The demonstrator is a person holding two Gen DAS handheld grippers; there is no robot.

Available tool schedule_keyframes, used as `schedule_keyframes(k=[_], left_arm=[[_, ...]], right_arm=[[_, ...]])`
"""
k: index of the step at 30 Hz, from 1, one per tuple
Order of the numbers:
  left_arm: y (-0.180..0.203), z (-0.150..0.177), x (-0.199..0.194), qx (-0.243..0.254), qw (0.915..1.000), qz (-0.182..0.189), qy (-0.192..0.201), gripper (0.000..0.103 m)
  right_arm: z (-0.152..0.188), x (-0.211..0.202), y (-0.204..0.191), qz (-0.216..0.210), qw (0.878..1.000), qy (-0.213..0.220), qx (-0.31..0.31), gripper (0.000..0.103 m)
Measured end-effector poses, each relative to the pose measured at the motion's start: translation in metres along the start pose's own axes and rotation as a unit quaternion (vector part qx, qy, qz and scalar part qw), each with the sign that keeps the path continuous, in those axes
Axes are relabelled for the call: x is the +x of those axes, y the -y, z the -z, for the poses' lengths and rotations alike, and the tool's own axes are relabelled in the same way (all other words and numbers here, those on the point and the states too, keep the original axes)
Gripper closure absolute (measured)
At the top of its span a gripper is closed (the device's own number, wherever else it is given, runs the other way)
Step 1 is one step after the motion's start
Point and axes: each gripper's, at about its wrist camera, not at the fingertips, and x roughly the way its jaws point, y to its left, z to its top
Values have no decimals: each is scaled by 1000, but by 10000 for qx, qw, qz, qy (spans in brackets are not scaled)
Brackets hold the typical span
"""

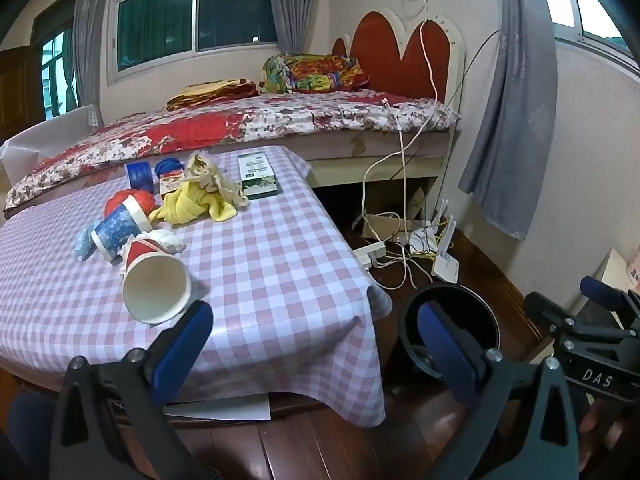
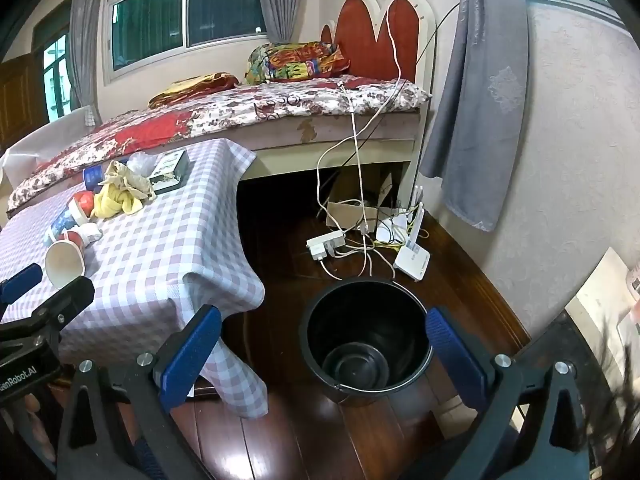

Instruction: Collect trash

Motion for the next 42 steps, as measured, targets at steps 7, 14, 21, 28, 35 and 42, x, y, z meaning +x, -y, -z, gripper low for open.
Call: schedule_keyframes(k=[7, 14, 21, 28, 35, 42], left_arm=[[0, -1, 2, -9, 10000, -3, -9, 0], [-1, 0, 2, -10, 10000, -4, -9, 0], [-3, 3, 2, -10, 10000, -4, -5, 0], [-2, 2, 2, -13, 10000, -3, -19, 0], [-2, 1, 2, -11, 10000, -4, -19, 0], [-3, 2, 2, -14, 10000, -2, -20, 0]], right_arm=[[0, 0, 0, -2, 10000, 29, 8, 0], [-1, 1, -2, -8, 10000, 33, -3, 0], [-2, 1, -4, -20, 10000, 47, -3, 0], [-5, 0, -8, -16, 10000, 51, -17, 0], [-9, 0, -11, -10, 10000, 64, -18, 0], [-8, -1, -8, -7, 10000, 63, -23, 0]])
